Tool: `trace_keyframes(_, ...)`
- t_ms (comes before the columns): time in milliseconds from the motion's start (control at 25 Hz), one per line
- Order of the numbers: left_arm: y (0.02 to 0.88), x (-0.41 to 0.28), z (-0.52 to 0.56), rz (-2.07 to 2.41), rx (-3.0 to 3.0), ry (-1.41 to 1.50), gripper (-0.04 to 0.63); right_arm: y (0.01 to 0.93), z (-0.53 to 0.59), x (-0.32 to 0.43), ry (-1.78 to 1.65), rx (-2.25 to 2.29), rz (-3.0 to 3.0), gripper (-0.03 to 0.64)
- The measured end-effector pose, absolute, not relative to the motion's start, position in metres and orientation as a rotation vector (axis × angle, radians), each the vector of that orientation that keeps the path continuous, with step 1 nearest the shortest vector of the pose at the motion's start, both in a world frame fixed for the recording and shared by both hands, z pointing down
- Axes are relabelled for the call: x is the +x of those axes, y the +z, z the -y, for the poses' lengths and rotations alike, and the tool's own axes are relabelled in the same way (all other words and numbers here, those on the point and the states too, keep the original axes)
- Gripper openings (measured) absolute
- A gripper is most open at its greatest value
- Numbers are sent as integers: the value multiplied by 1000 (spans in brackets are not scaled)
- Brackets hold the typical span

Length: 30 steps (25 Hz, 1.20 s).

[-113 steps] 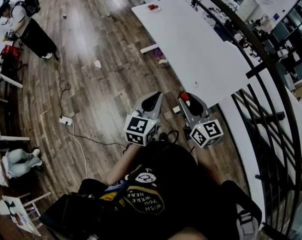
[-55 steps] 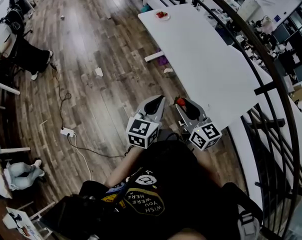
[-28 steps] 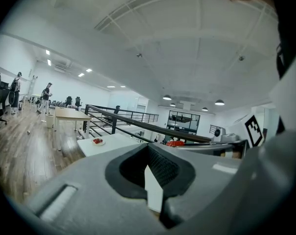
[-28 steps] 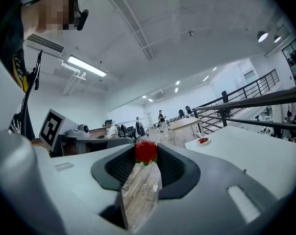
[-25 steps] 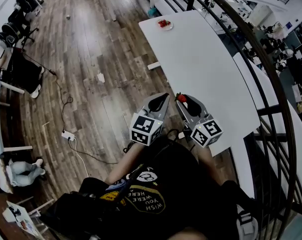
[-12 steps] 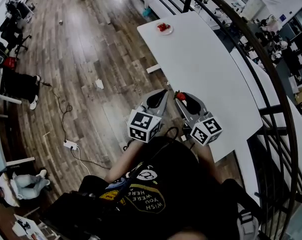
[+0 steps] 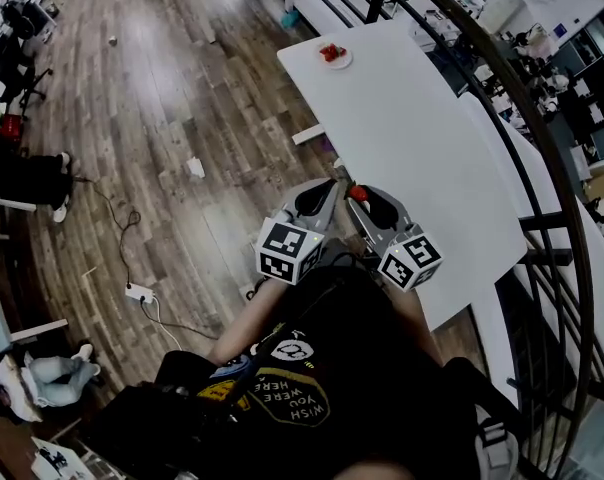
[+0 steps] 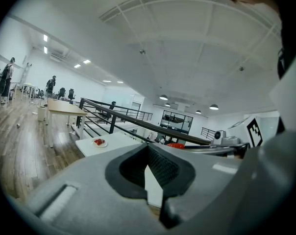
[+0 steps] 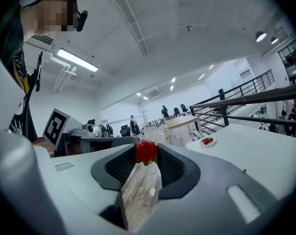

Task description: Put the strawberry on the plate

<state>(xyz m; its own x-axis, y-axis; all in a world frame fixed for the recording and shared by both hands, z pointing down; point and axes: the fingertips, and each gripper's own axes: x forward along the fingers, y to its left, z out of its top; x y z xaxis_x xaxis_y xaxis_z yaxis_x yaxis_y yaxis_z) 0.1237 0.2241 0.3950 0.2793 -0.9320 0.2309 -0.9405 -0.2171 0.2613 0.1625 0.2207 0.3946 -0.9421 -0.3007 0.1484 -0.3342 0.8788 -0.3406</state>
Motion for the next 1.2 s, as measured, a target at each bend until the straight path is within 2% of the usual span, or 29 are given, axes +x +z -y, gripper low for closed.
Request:
trace_keyframes(520,397,83,-161,1754,2167,82,0,387,-149,120,540,421,2970,138)
trace_keyframes(1200,433,77,-82,1739,2092,187,0,395,-62,120,586,408,2980,138)
